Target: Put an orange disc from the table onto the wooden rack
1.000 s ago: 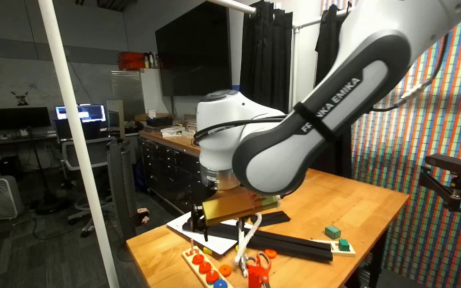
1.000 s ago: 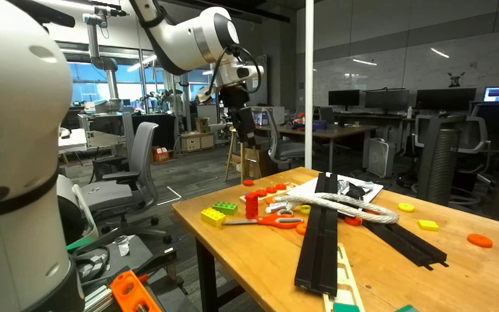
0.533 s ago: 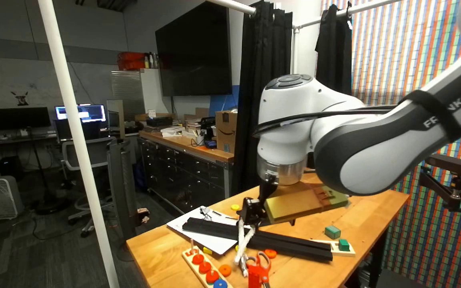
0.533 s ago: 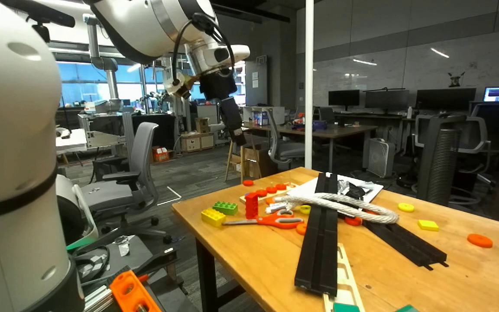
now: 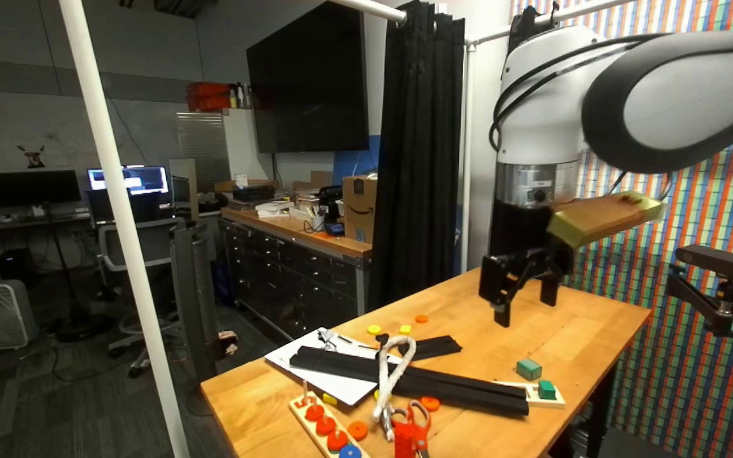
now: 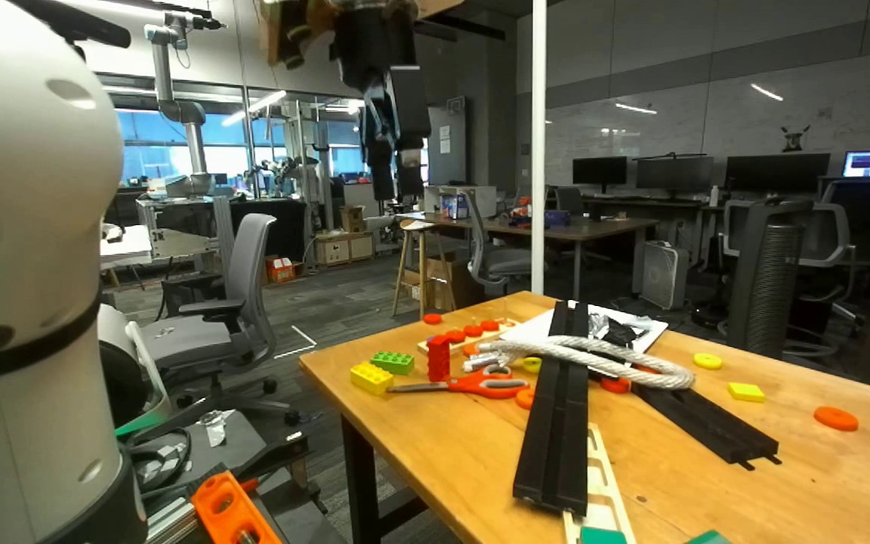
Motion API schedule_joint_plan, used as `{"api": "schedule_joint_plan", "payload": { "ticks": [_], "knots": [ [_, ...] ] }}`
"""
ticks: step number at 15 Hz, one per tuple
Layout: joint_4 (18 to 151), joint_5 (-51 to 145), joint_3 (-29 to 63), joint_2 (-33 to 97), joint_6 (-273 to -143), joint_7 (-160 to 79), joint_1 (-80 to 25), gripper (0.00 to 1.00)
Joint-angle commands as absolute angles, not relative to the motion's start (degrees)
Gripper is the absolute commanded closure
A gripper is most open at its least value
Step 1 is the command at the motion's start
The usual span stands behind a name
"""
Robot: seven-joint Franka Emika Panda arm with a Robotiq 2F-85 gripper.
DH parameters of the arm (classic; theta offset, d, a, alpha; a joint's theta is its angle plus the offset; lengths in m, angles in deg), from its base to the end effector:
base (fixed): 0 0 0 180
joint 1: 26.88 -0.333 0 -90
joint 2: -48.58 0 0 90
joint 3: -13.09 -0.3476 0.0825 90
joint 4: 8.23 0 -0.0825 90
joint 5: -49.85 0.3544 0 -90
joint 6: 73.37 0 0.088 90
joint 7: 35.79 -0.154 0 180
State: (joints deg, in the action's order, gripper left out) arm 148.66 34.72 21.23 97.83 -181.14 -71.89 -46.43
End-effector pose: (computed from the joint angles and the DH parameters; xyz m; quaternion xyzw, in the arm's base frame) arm 0.2465 0.0183 0.4386 0.9861 -0.1495 0.0313 0.0647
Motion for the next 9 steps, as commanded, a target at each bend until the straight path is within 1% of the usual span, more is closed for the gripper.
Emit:
{"api": "schedule_joint_plan", "payload": {
  "ticks": [1, 2, 4, 5, 6, 7, 8, 9],
  "knots": [
    [150.4, 39.7, 17.3, 111.7, -169.3, -57.5, -37.0, 0.00],
    [150.1, 35.9, 22.3, 115.6, -164.6, -59.1, -41.6, 0.00],
    [149.8, 34.5, 21.1, 122.3, -157.8, -57.0, -37.9, 0.00],
    [149.0, 39.3, 17.2, 113.4, -163.4, -54.6, -33.1, 0.00],
    [149.1, 36.5, 20.4, 116.7, -161.1, -58.2, -38.1, 0.00],
    [149.4, 37.3, 19.7, 117.4, -161.3, -57.0, -36.5, 0.00],
    [149.7, 40.4, 16.1, 116.6, -162.4, -52.7, -30.5, 0.00],
    [149.8, 40.4, 15.8, 115.8, -162.6, -52.6, -30.1, 0.00]
  ]
}}
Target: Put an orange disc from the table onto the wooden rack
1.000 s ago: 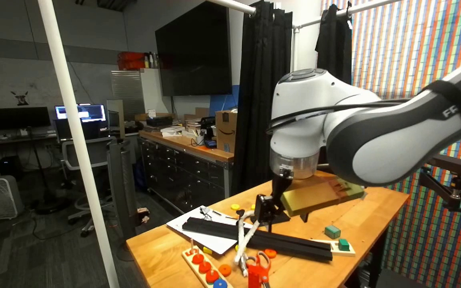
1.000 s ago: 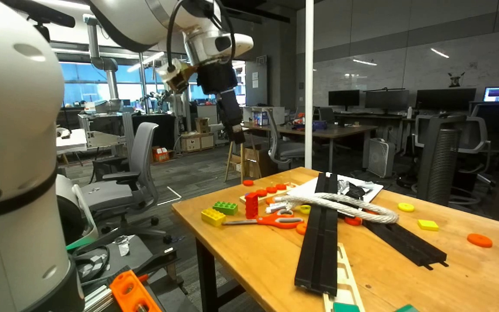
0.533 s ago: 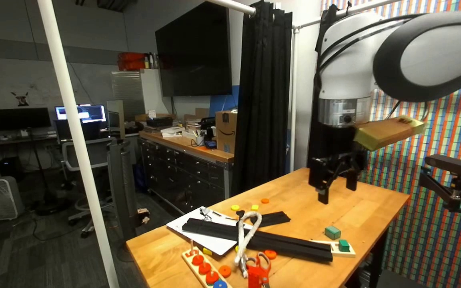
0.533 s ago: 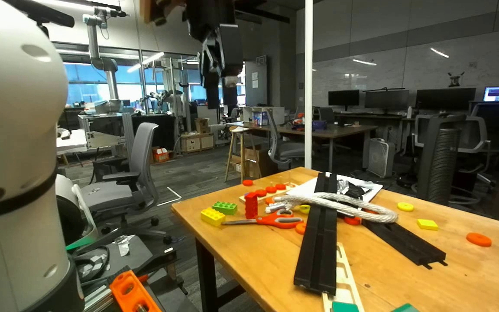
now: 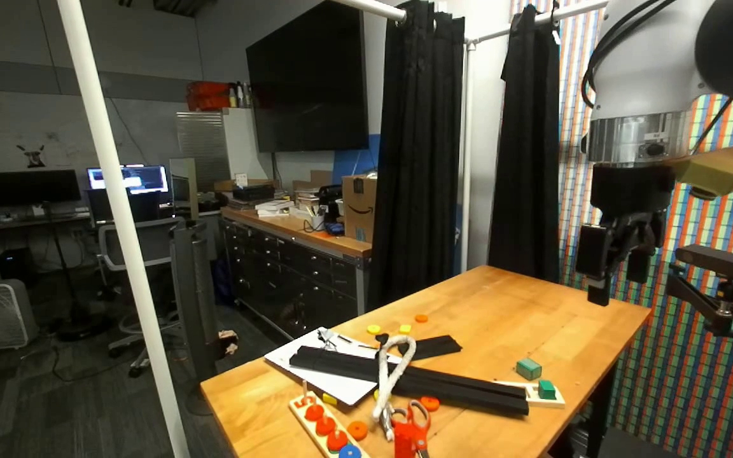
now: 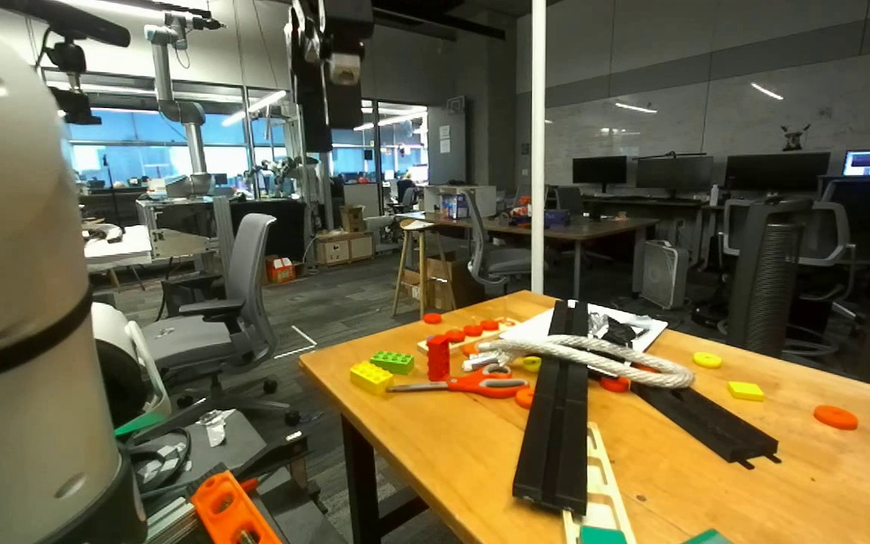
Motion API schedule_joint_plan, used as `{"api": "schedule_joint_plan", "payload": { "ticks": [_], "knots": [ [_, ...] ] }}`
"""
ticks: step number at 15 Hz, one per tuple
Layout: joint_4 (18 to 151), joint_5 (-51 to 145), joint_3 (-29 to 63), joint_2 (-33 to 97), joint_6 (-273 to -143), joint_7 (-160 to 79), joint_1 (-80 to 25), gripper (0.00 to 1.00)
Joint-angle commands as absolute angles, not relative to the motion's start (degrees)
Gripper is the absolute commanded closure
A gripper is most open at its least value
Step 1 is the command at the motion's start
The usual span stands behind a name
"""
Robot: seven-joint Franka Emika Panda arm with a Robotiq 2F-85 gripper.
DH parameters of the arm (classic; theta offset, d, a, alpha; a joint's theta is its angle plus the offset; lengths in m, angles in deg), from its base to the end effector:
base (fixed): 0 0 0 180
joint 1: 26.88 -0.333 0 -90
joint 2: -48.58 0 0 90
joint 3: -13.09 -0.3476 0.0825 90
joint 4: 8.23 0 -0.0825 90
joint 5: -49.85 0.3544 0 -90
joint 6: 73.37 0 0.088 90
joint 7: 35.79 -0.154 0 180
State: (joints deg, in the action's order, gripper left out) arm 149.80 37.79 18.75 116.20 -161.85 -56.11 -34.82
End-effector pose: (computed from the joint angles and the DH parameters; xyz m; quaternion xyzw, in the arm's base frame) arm 0.1518 -0.0297 0.4644 0.9900 -0.1264 -0.0037 0.0620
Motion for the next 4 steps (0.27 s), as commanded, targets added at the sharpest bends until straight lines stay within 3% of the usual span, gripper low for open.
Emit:
{"api": "schedule_joint_plan", "payload": {
  "ticks": [1, 4],
  "knots": [
    [149.8, 40.4, 15.4, 114.9, -163.0, -52.6, -29.9, 0.00],
    [149.8, 40.4, 14.7, 113.4, -163.4, -52.8, -29.7, 0.00]
  ]
}}
